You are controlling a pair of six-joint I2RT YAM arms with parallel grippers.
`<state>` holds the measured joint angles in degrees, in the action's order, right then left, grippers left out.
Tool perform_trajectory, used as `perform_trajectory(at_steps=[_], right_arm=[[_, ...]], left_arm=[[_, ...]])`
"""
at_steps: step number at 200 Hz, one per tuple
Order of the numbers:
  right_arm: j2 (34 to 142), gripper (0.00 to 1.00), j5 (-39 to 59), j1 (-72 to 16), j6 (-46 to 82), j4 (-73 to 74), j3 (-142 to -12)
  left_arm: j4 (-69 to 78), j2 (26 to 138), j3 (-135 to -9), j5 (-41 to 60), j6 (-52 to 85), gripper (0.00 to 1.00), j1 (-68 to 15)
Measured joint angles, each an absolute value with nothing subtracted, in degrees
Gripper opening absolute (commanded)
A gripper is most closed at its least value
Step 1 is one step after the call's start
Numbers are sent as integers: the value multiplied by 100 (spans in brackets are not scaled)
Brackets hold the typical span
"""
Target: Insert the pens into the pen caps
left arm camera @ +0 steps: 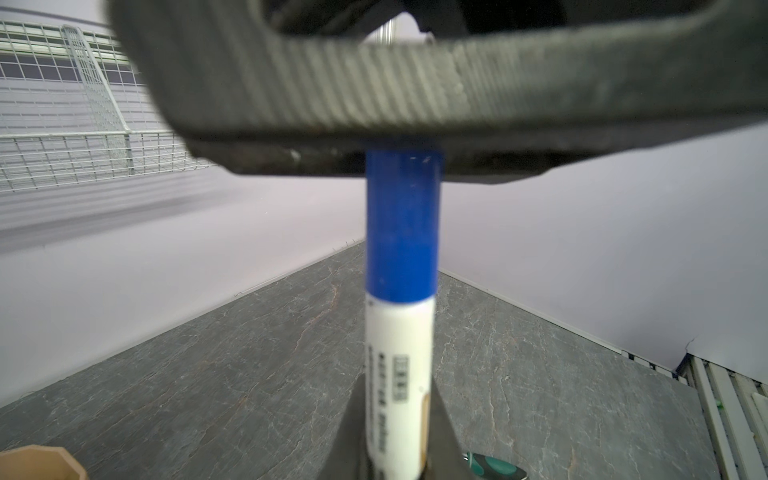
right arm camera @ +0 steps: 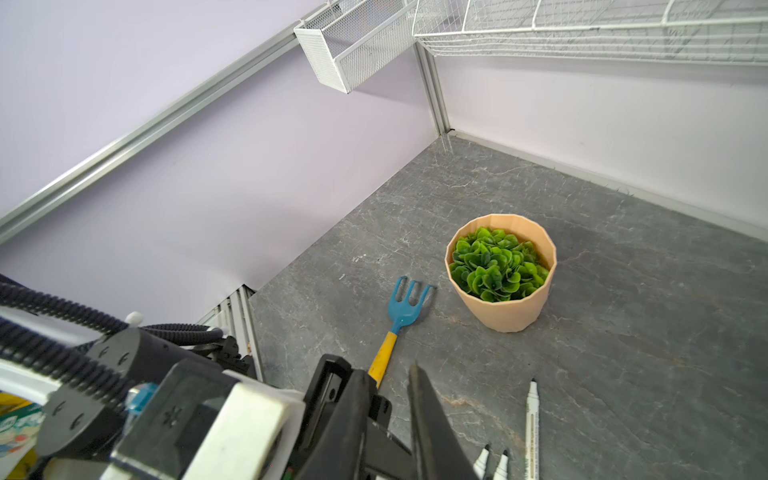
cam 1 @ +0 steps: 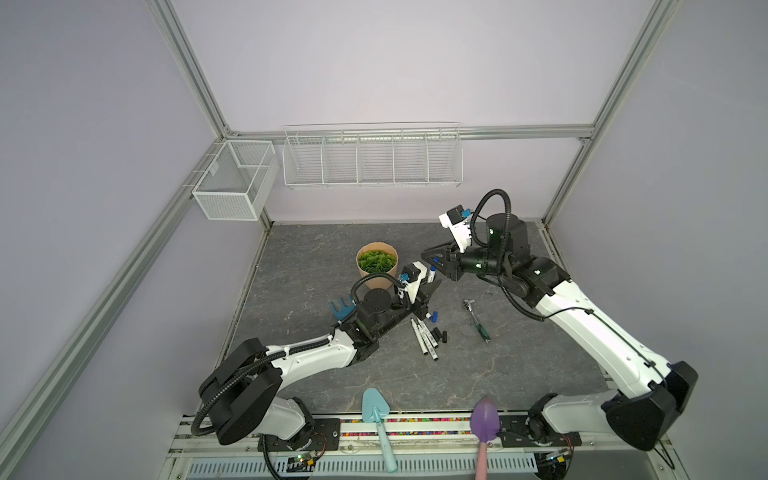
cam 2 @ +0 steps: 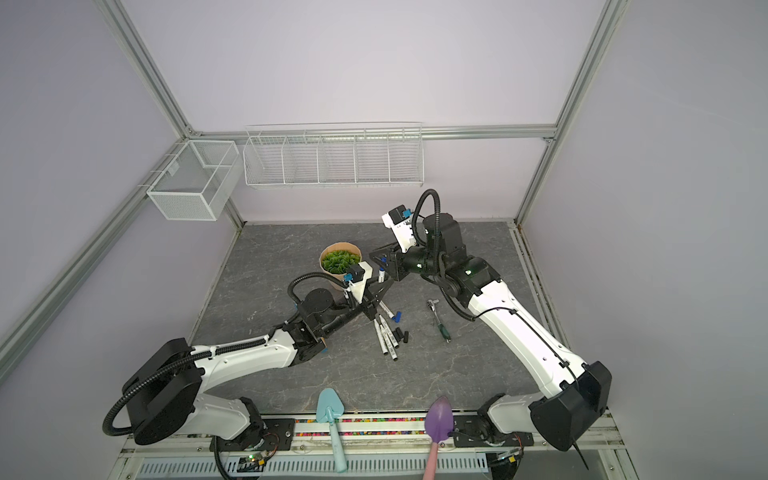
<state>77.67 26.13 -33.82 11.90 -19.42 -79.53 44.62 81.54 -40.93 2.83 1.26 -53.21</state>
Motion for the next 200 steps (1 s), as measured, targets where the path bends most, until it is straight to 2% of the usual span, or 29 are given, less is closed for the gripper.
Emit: perform_trajectory(at_steps=[44, 109, 200], right_arm=[[7808, 7, 2655, -3339, 1175, -1815, -7889], [8418, 7, 3430, -2995, 1059, -1994, -8503], [8503, 7, 3479, -2805, 1076, -2178, -8777]], left_arm=[[4265, 8154, -4180, 283, 276, 0, -5315], [3406, 8128, -4755, 303, 196, 0, -5019], [2552, 8128, -5419, 16, -799, 0, -5024]])
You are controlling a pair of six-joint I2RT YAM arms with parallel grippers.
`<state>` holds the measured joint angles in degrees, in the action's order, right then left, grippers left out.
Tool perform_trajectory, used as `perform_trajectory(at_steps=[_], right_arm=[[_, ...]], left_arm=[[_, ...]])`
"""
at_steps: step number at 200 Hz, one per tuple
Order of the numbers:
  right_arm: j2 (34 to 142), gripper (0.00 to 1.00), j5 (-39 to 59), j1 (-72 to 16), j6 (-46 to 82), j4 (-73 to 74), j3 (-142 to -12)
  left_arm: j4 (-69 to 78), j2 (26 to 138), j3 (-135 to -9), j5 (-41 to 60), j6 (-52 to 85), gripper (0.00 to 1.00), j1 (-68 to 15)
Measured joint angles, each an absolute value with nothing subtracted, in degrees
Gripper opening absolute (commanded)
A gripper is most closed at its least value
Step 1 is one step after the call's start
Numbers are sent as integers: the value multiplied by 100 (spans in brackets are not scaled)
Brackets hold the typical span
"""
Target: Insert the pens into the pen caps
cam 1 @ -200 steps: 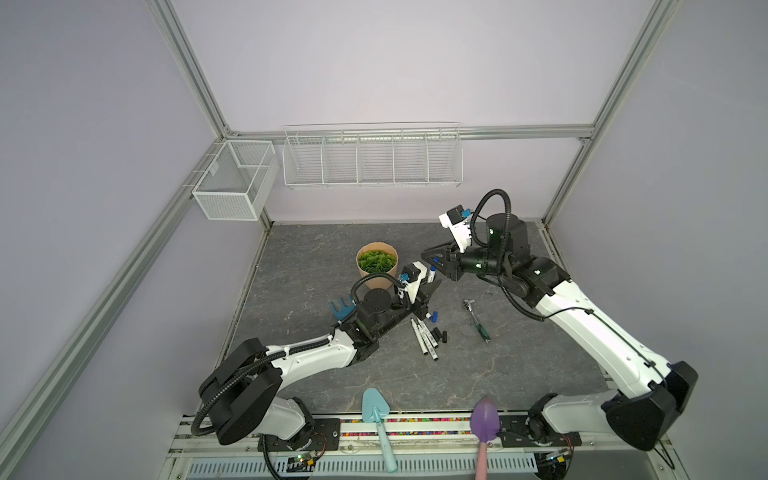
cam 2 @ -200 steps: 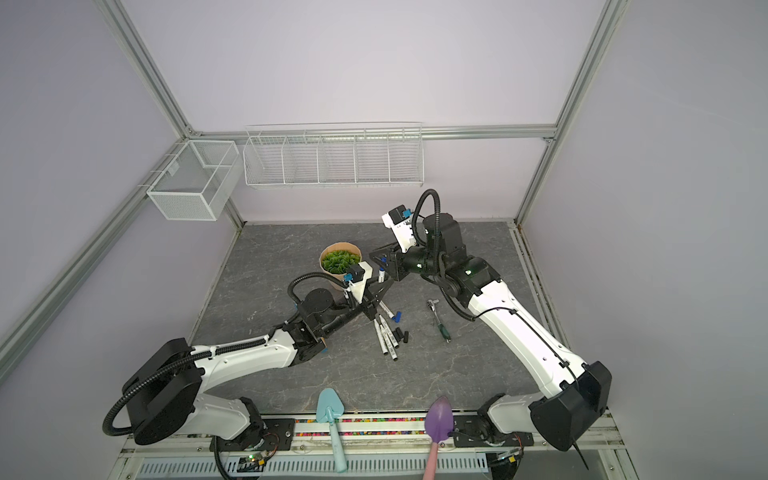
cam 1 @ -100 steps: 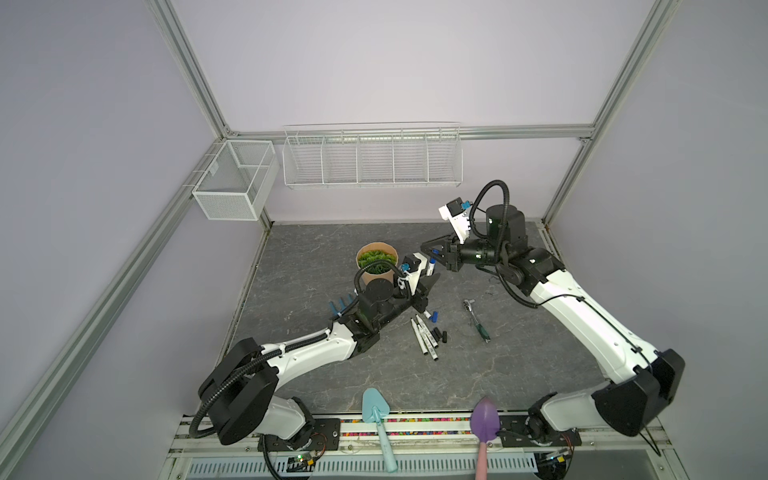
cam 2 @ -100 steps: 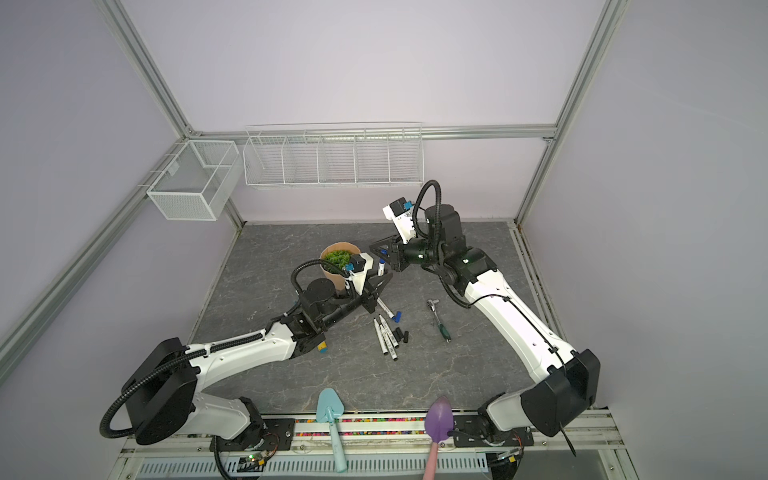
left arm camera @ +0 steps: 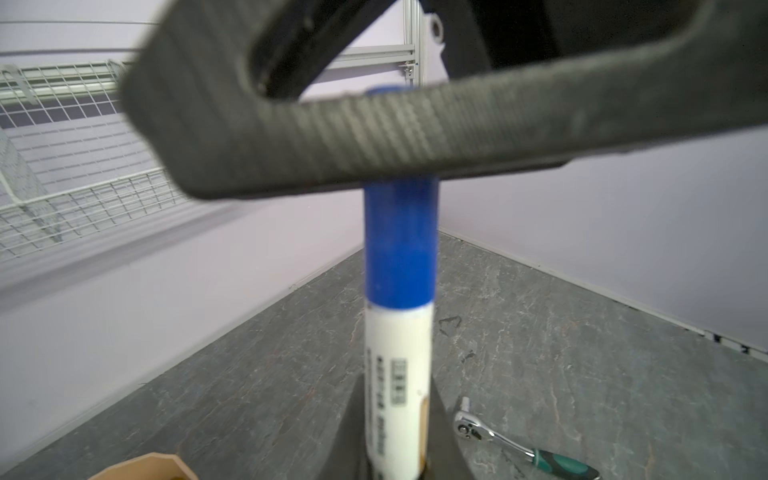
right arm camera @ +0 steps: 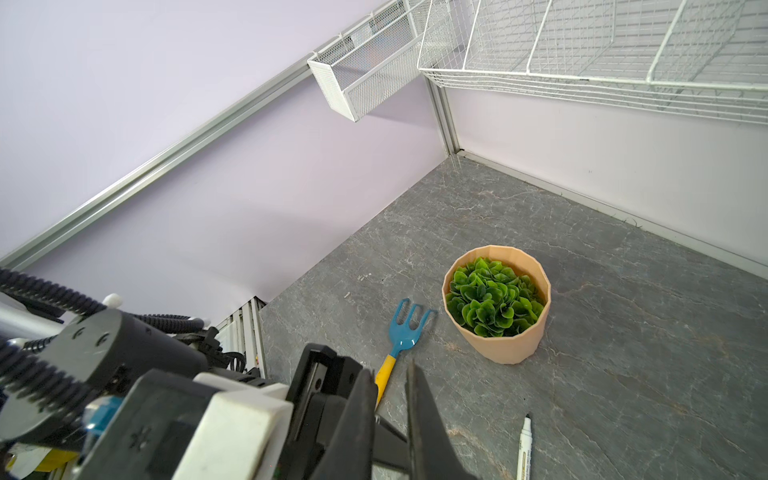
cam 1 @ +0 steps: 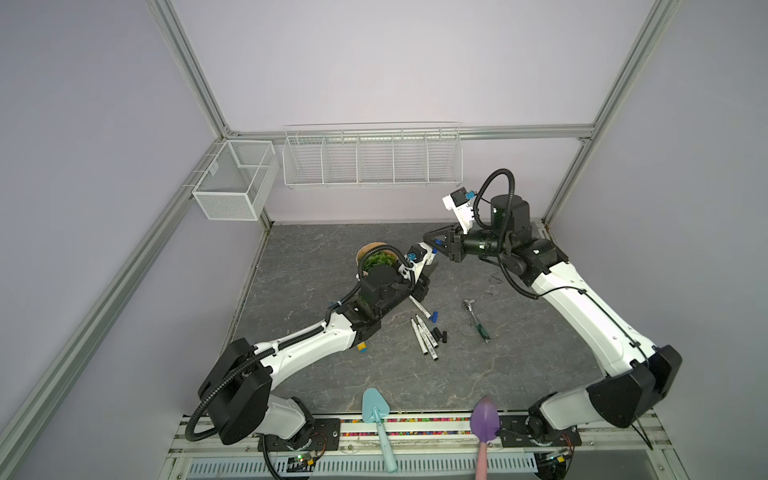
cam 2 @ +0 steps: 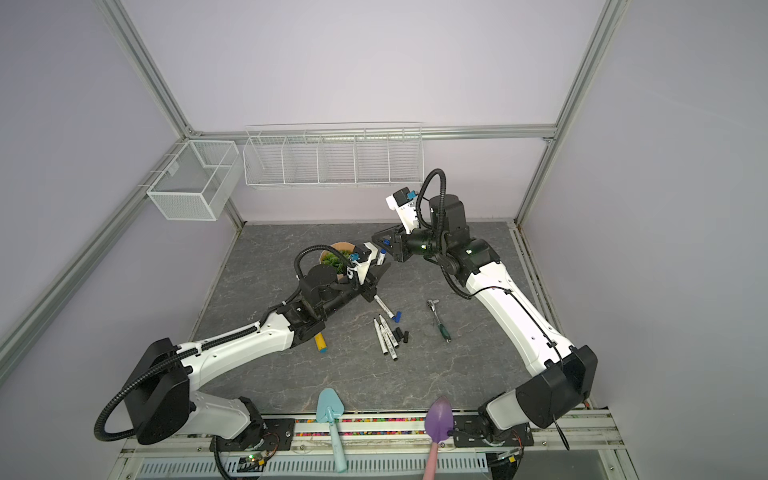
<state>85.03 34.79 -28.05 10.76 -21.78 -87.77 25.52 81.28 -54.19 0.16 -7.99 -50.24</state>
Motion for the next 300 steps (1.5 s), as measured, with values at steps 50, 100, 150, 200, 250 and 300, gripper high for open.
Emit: perform_trajectory(at_steps=[50, 100, 150, 200, 250, 300], right_arm=[[8604, 7, 3599, -2727, 1149, -2351, -8825], [8897, 7, 2989, -2751, 1114, -2209, -8654], [9091, 7, 2912, -2751, 1173, -2187, -8541], [9155, 7, 3118, -2751, 1155, -2152, -8436], [9139, 7, 3345, -2751, 1155, -2158, -8215], [9135, 7, 3142, -2696, 1317, -2156, -8040]], left_arm=[[2399, 8173, -5487, -375, -1076, 0, -5122], [1153, 8617, -6099, -23, -307, 0, -4873], [58, 8746, -6517, 523, 622, 0, -4724], [-259, 8746, -6554, 819, 727, 0, -4628], [-1363, 8840, -6995, 858, 395, 0, -4613], [-1859, 9164, -7391, 926, 353, 0, -4613]])
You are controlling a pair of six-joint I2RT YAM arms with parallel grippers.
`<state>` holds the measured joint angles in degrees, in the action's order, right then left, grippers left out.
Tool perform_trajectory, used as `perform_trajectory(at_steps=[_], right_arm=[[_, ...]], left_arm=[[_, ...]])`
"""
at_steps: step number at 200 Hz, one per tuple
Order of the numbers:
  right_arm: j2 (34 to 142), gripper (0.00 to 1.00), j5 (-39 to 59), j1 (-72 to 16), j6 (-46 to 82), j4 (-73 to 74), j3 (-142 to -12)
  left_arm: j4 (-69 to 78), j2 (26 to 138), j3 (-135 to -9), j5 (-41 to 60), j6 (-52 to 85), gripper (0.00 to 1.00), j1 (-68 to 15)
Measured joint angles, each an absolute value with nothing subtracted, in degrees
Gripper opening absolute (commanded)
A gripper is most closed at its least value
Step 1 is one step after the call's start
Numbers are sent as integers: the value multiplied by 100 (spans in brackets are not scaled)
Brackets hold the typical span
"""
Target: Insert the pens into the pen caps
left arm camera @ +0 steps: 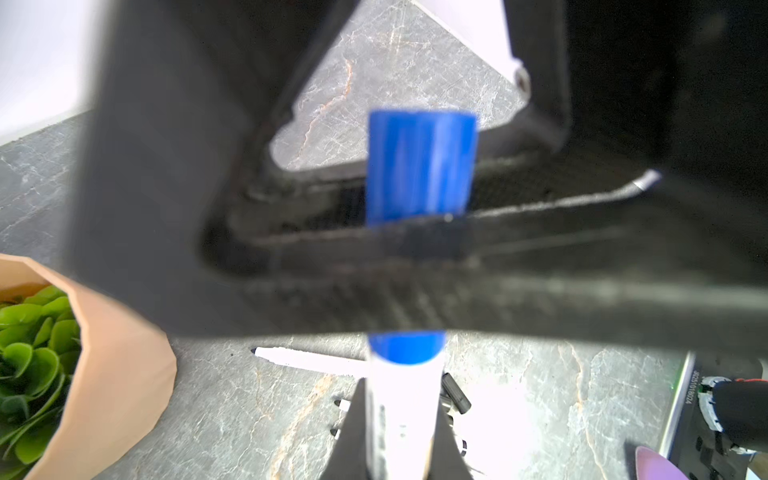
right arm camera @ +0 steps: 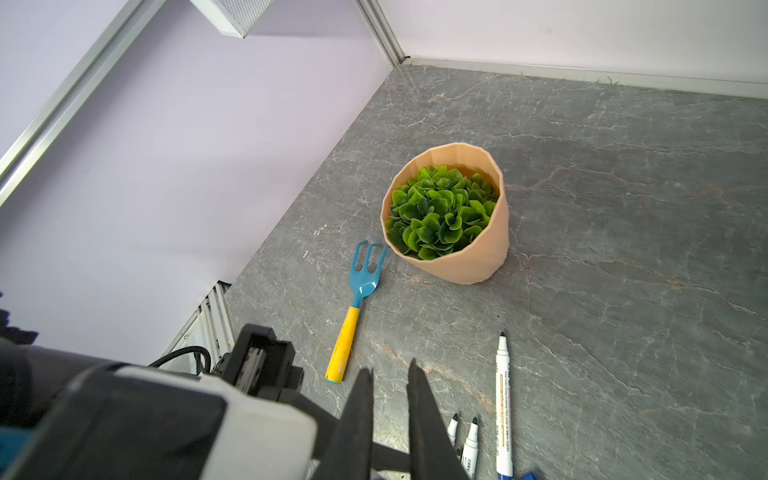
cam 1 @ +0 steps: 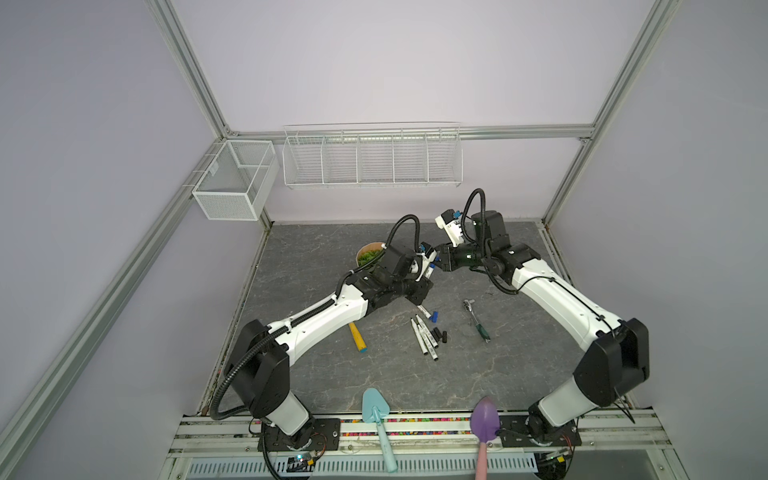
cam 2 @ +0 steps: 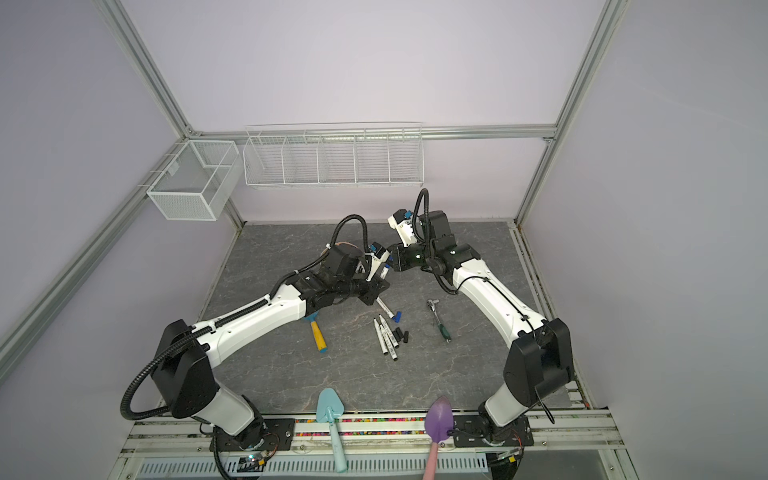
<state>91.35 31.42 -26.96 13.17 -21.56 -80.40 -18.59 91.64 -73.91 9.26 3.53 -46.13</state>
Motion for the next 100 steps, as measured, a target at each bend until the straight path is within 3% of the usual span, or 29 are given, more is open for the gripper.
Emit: perform_trajectory(at_steps=[100], right_arm=[[9135, 7, 2534, -2502, 1658, -1892, -8007]], left_arm=[[-2379, 9948, -8464, 860, 331, 0, -4613]])
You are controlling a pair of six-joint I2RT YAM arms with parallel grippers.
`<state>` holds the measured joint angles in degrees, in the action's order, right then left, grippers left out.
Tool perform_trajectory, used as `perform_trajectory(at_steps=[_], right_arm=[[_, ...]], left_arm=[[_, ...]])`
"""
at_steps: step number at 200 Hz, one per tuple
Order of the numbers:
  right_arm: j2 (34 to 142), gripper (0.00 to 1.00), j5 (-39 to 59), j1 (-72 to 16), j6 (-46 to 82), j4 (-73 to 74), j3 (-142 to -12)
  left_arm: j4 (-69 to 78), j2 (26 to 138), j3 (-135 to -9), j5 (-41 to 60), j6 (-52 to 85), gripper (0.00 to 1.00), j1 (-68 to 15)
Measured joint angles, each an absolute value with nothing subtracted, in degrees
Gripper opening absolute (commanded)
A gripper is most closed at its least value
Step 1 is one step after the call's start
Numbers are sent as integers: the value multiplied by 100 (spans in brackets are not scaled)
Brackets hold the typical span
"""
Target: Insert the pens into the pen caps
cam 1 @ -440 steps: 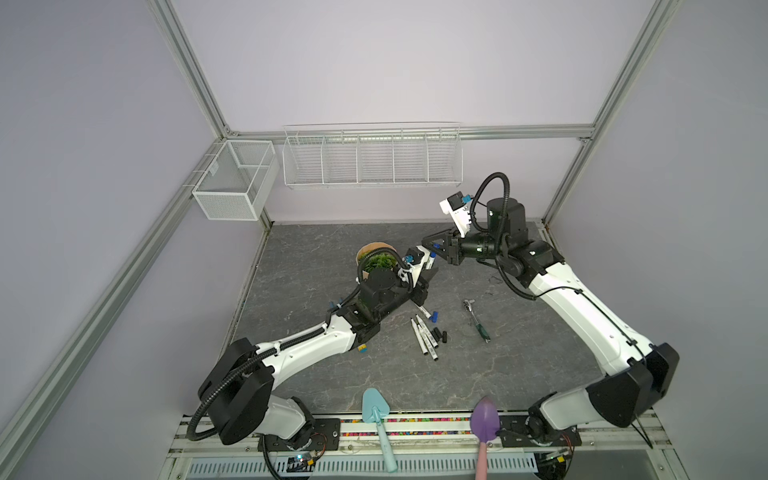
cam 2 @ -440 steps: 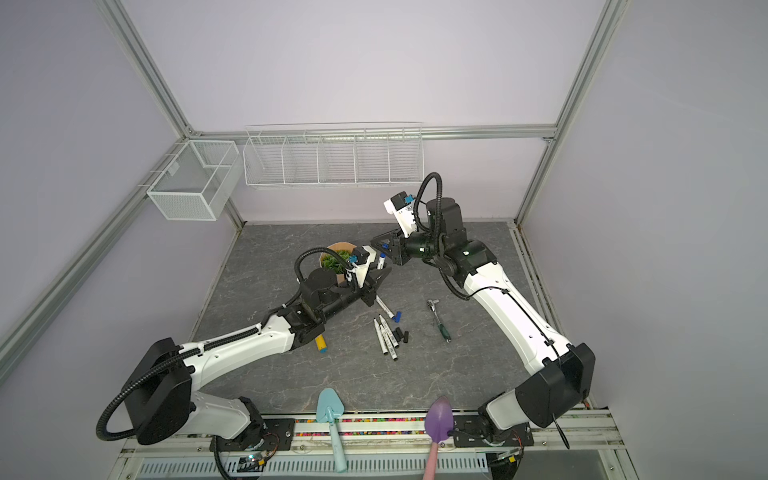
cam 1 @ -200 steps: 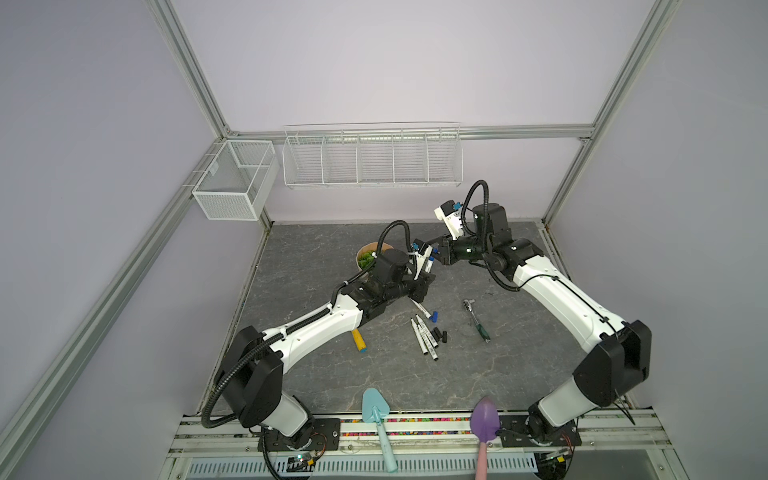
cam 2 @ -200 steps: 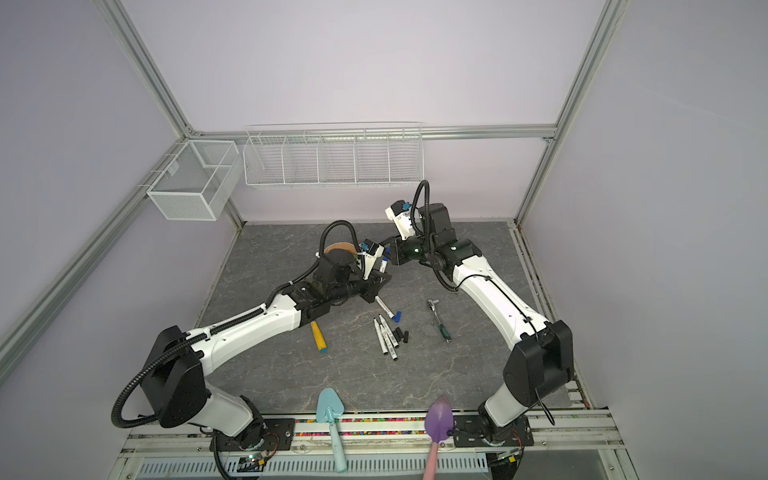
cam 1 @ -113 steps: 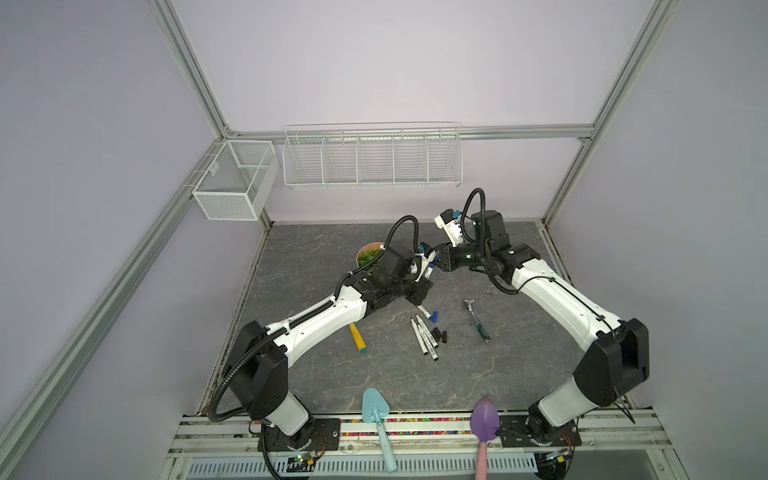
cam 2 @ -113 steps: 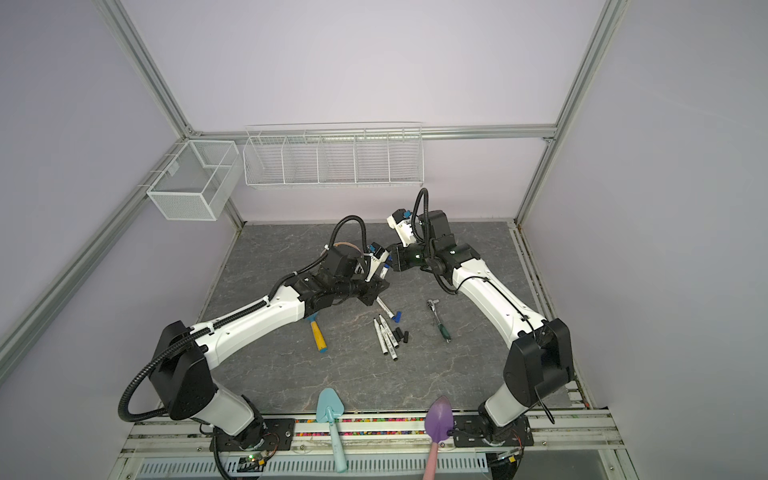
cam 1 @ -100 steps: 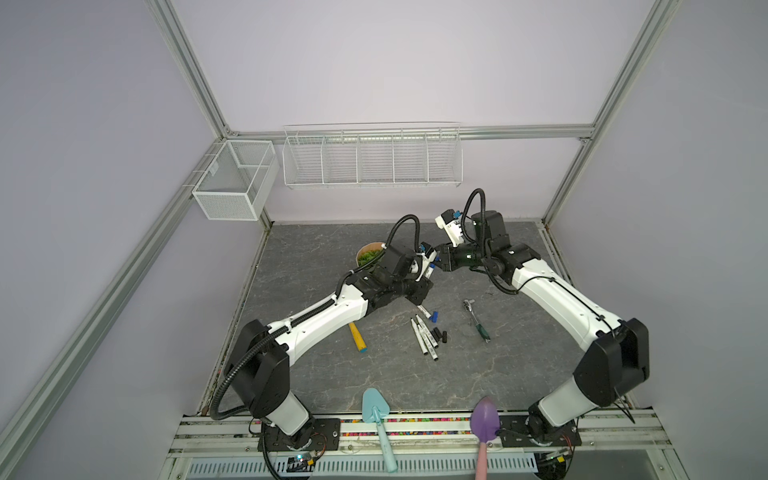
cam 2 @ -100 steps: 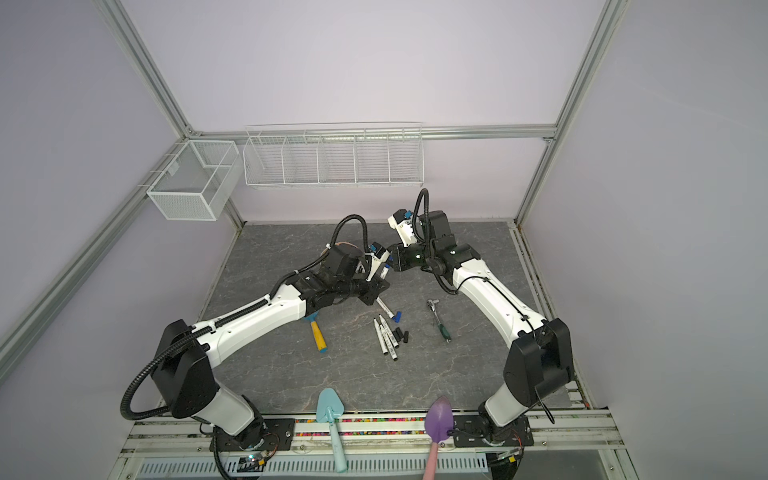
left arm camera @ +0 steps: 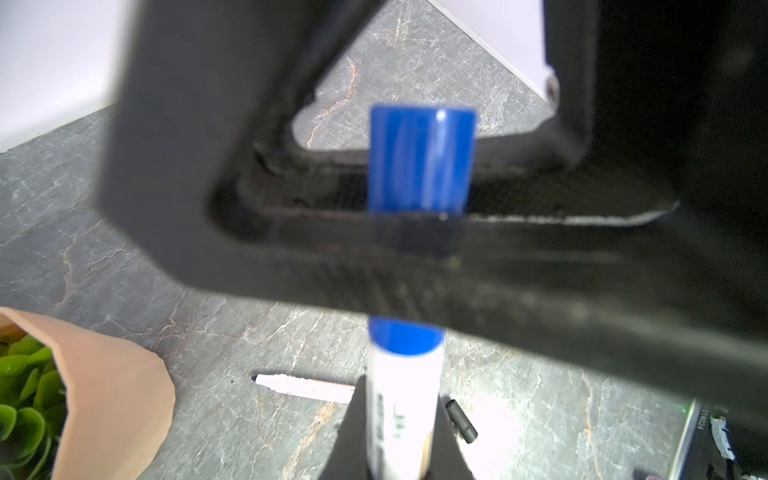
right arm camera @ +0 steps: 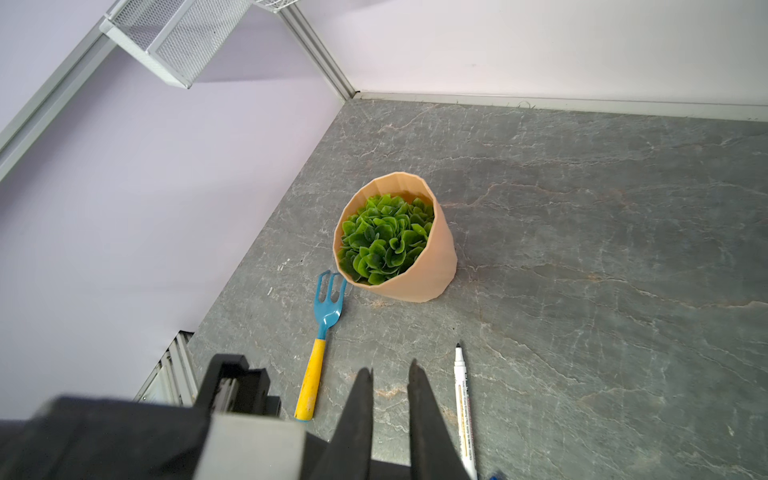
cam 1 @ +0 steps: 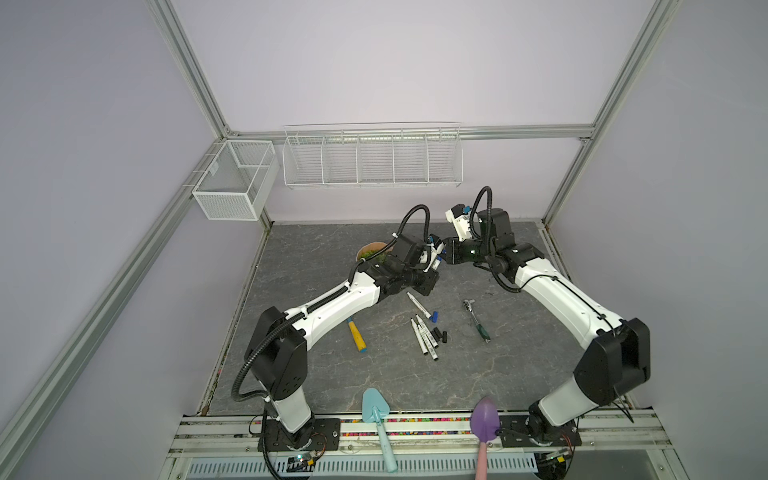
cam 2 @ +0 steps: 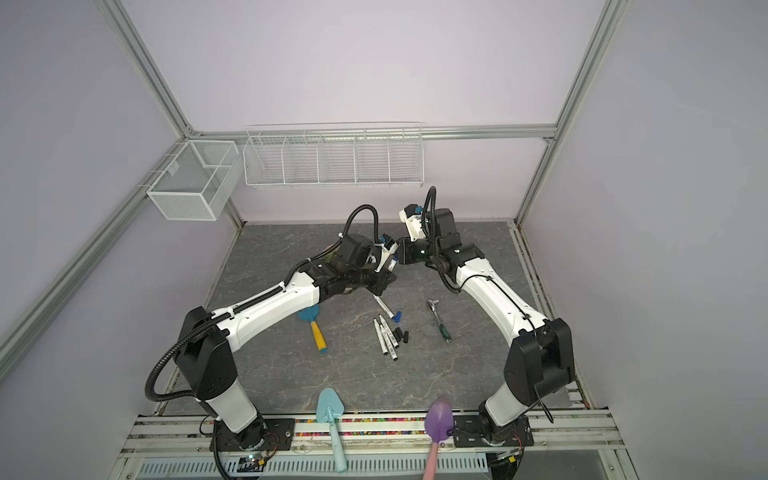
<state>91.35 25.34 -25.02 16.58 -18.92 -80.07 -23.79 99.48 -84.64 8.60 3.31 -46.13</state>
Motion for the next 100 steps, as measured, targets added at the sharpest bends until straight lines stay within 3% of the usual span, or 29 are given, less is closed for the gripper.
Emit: perform_trajectory(at_steps=[71, 100], right_arm=[[8925, 7, 2722, -2270, 1737, -1925, -7789], [8862, 7, 2810, -2167, 1579, -1732, -7767]], left_arm=[[-2534, 10162, -8742, 495, -882, 0, -4762], [-843, 10108, -8007, 670, 73, 0, -4783]])
